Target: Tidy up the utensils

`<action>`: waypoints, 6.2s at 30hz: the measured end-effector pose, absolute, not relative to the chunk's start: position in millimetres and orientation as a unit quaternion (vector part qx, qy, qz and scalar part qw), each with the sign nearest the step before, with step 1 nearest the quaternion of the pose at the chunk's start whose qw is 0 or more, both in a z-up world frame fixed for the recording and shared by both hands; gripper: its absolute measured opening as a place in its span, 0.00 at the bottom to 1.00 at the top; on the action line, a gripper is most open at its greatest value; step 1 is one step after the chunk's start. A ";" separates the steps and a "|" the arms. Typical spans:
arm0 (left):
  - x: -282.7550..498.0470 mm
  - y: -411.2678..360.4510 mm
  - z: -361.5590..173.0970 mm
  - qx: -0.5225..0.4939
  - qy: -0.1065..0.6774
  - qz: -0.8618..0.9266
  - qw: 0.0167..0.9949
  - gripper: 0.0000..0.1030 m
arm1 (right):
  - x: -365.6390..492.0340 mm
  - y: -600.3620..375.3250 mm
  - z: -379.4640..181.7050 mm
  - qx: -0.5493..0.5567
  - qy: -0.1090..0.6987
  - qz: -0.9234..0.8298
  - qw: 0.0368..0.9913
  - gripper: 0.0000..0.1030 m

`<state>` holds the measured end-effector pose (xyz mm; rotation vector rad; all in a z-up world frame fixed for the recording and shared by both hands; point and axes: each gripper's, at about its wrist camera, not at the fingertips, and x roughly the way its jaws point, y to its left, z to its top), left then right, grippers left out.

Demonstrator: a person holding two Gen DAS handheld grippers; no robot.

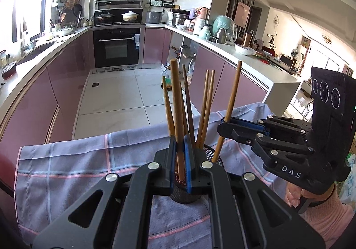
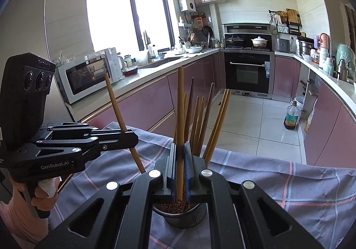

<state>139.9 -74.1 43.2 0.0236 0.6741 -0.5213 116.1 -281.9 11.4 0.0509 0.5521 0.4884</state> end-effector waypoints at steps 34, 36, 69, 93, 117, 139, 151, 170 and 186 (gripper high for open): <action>148.5 -55.0 3.8 -0.019 0.333 -0.209 0.920 0.50 | 108.2 -286.9 -15.1 0.049 0.291 0.226 0.928 0.43; 140.0 -50.4 3.6 -0.022 0.320 -0.196 0.927 0.71 | 101.2 -286.7 -12.7 0.047 0.279 0.221 0.933 0.58; 5.2 -6.9 9.2 -0.008 0.150 -0.042 0.988 0.95 | -2.2 -269.7 -15.0 0.030 0.142 0.139 0.980 0.94; -0.5 -10.8 12.5 -0.003 0.136 -0.039 0.990 0.95 | -8.3 -269.7 -10.6 0.039 0.133 0.145 0.980 0.94; -1.0 -11.8 14.0 -0.009 0.134 -0.040 0.990 0.95 | -9.5 -270.0 -10.0 0.041 0.130 0.145 0.980 0.94; -4.9 -14.8 14.7 -0.013 0.121 -0.032 0.992 0.95 | -10.0 -269.4 -8.5 0.046 0.110 0.143 0.982 0.94; -3.7 -13.7 13.7 -0.014 0.121 -0.031 0.992 0.95 | -9.9 -269.5 -9.5 0.045 0.105 0.141 0.983 0.94; -4.9 -14.0 13.4 -0.015 0.120 -0.030 0.992 0.95 | -11.2 -270.8 -9.6 0.048 0.104 0.141 0.983 0.94; -5.4 -15.4 13.1 -0.015 0.120 -0.029 0.992 0.95 | -8.3 -270.8 -11.4 0.048 0.105 0.145 0.983 0.94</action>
